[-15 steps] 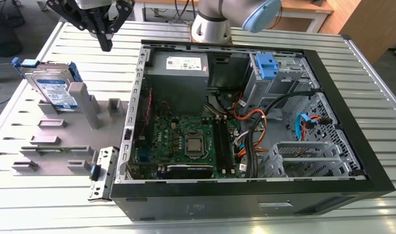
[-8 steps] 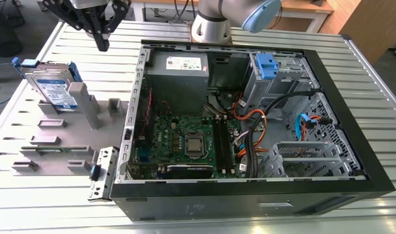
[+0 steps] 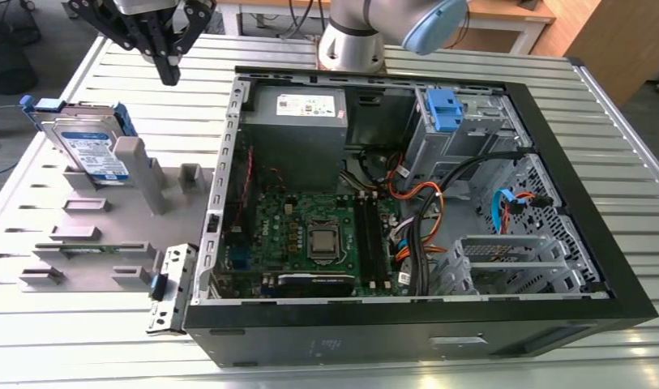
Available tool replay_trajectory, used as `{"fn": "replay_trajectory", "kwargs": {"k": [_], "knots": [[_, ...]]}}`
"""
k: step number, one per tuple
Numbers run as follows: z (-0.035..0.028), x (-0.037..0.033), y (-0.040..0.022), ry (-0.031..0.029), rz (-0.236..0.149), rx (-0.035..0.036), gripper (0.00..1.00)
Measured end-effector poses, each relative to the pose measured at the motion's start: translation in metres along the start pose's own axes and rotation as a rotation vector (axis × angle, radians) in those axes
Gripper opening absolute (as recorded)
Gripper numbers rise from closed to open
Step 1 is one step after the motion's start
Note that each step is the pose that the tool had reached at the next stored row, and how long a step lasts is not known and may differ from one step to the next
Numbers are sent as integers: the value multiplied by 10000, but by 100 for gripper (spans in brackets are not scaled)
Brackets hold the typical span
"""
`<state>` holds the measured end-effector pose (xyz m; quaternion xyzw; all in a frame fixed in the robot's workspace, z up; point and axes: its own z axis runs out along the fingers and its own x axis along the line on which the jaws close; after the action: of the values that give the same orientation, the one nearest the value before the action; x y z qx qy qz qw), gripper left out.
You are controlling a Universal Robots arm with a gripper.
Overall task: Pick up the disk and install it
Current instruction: 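Reach for the disk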
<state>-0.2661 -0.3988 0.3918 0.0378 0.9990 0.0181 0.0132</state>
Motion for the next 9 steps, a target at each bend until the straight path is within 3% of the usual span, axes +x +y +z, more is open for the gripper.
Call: {"fn": "replay_trajectory", "kwargs": {"k": [9], "knots": [[0, 18, -2, -1, 0, 0, 11]]}}
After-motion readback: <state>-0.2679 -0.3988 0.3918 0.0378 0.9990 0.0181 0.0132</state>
